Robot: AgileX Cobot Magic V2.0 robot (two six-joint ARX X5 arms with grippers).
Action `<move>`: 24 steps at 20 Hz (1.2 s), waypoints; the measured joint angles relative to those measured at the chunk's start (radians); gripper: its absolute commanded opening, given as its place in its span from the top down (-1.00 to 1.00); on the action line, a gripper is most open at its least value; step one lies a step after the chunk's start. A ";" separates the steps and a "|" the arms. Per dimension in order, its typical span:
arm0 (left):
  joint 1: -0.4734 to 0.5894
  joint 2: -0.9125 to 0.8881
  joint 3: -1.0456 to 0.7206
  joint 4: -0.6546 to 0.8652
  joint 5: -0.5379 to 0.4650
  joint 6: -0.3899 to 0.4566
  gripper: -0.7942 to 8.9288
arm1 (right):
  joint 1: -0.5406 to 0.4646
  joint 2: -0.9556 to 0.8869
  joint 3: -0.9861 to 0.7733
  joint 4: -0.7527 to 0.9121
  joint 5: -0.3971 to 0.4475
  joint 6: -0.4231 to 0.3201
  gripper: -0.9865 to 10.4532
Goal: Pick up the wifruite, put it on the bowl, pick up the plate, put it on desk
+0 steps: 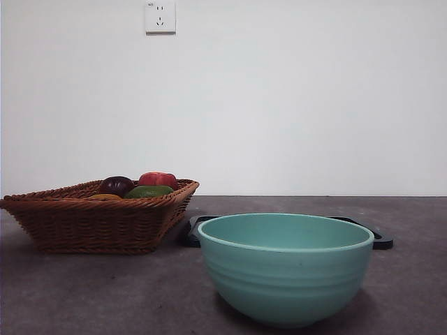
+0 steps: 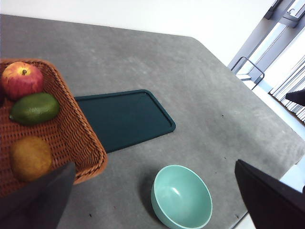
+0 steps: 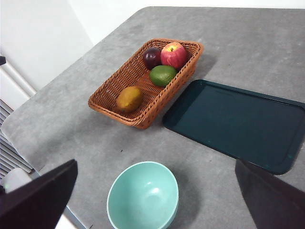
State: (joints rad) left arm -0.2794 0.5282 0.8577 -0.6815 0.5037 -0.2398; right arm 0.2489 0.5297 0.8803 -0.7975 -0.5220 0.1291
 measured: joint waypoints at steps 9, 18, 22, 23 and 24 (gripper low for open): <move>0.000 0.096 0.067 -0.180 -0.006 -0.002 -0.49 | 0.000 0.000 0.000 -0.003 -0.046 0.010 -0.25; 0.000 0.349 0.285 -0.385 -0.216 0.066 -0.49 | 0.000 0.000 0.000 -0.028 -0.051 0.009 -0.25; -0.008 0.485 0.373 -0.437 -0.257 0.074 -0.48 | 0.000 -0.003 0.001 -0.054 -0.055 0.010 -0.25; -0.015 0.520 0.393 -0.442 -0.268 0.075 -0.47 | 0.000 -0.005 0.001 -0.064 -0.055 0.009 -0.25; -0.022 0.546 0.407 -0.446 -0.277 0.075 -0.44 | 0.000 -0.007 0.002 -0.071 -0.055 0.010 -0.25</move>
State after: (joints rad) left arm -0.3016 1.0737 1.2652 -1.1271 0.2268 -0.1646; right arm 0.2489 0.5224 0.8825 -0.8688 -0.5770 0.1387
